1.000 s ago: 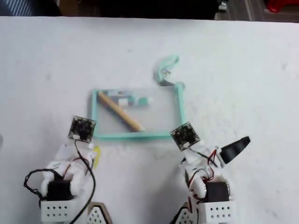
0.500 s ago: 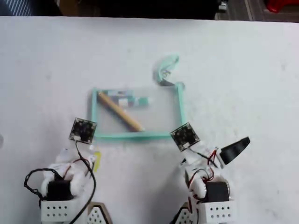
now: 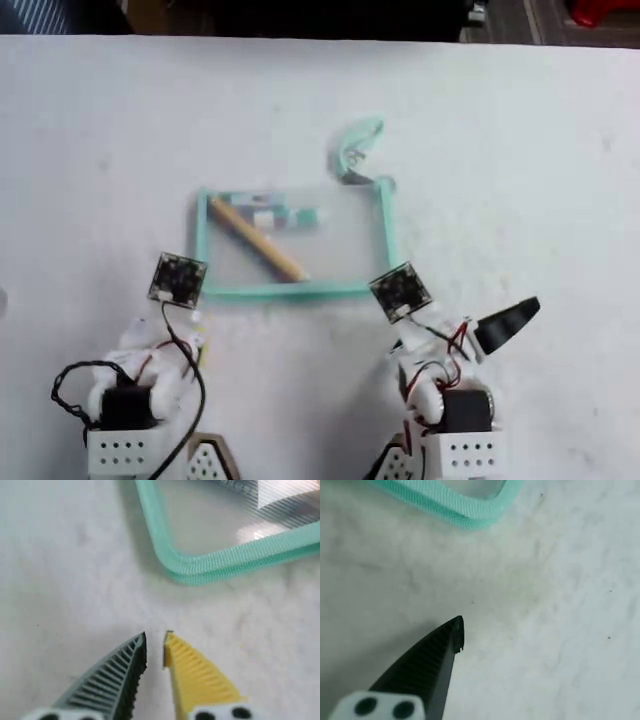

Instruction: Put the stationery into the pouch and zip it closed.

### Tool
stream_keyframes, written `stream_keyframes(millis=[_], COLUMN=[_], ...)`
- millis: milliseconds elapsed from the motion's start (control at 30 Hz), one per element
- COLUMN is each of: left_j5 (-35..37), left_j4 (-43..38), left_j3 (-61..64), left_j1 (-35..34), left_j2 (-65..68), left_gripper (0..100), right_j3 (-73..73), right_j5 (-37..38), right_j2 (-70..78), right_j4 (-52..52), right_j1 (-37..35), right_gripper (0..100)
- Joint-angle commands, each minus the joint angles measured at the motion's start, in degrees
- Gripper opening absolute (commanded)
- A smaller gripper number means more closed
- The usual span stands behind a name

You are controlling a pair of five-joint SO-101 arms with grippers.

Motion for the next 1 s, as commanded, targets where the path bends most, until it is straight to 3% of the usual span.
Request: stream_keyframes(millis=[0,200,267,400,667,733,967], left_j5=[0.5,0.6,0.6,0.6,0.6,0.6,0.5], left_j4=[0.5,0.5,0.5,0.5,0.5,0.5,0.5], left_j3=[-0.2,-0.2,-0.2,-0.2,-0.2,-0.2,-0.2], left_j1=[0.0,0.0,0.0,0.0,0.0,0.0,0.0], left_j2=[-0.8,-0.8,-0.8,-0.8,-0.8,-0.8,-0.8], left_gripper=[4,2,2,2,2,2,2], right_j3=[0.4,0.4,0.4,0.4,0.4,0.4,0.4], right_j5=[-0.4,-0.4,-0.4,-0.4,-0.4,-0.5,-0.4], right_j2=[0.0,0.0,0.0,0.0,0.0,0.0,0.0], right_j4=[0.1,0.1,0.1,0.1,0.1,0.1,0.1], right_j1=[2.6,5.1,5.2,5.0,5.3,6.5,8.5], right_gripper=[78.8,78.3,73.7,53.2,0.1,4.8,1.7])
